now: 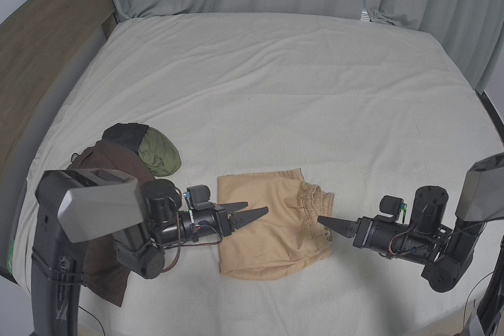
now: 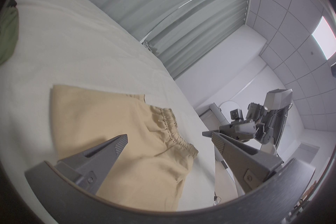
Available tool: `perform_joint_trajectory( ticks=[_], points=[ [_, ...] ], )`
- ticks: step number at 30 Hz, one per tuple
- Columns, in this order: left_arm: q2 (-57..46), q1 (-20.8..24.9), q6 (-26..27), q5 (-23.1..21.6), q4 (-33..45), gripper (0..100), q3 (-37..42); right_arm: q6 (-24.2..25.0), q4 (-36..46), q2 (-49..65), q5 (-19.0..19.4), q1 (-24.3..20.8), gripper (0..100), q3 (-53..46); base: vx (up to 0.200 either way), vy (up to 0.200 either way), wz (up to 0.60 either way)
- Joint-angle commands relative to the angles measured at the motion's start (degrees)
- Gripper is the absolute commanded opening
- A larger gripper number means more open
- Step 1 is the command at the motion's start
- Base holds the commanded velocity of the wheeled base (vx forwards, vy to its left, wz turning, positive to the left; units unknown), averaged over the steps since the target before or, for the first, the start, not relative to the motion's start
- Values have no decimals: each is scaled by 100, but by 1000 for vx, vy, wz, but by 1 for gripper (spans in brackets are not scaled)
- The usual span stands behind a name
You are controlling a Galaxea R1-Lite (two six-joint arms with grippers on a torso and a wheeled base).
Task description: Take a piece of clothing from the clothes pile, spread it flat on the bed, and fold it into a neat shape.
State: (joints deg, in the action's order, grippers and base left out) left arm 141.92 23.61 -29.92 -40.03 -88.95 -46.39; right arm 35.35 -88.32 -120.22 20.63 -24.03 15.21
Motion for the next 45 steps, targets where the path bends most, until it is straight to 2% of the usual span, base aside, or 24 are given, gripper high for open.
perform_joint_trajectory(
  ticks=[1,2,6,12,16,21,29,31,36,40,45],
  points=[
    [-1070,-507,47,-57,1,100,719,-2,-1,8,-6,-32,100,-10,0,0,0],
    [-1070,-507,47,-57,1,100,719,-2,-1,8,-6,-32,100,-10,0,0,0],
    [-1967,-981,38,-347,1,100,1439,7,8,60,-15,-49,100,-27,0,0,0],
    [-2600,-1509,161,-382,10,100,1852,7,-1,113,-24,-128,100,-54,0,0,0],
    [-3021,-1860,399,-681,10,100,2327,7,8,78,-24,-234,100,-54,0,0,0],
    [-3153,-2300,786,-971,10,100,2749,7,8,34,-24,-234,100,-62,0,0,0],
    [-3206,-2599,1111,-971,19,100,2872,7,8,-80,-24,-234,100,-71,0,0,0],
    [-3180,-2643,1286,-971,19,100,2933,7,8,-107,-24,-225,100,-62,0,0,0],
    [-2863,-2968,2508,-989,19,100,3215,-64,-1,-476,-68,-128,100,-62,0,0,0],
    [-2564,-3126,3229,-998,19,100,3215,-283,-10,-845,-164,-41,100,-27,0,0,0],
    [-2441,-3135,3431,-1006,19,100,3223,-318,-10,-1161,-173,21,100,-1,0,0,0]
  ],
)
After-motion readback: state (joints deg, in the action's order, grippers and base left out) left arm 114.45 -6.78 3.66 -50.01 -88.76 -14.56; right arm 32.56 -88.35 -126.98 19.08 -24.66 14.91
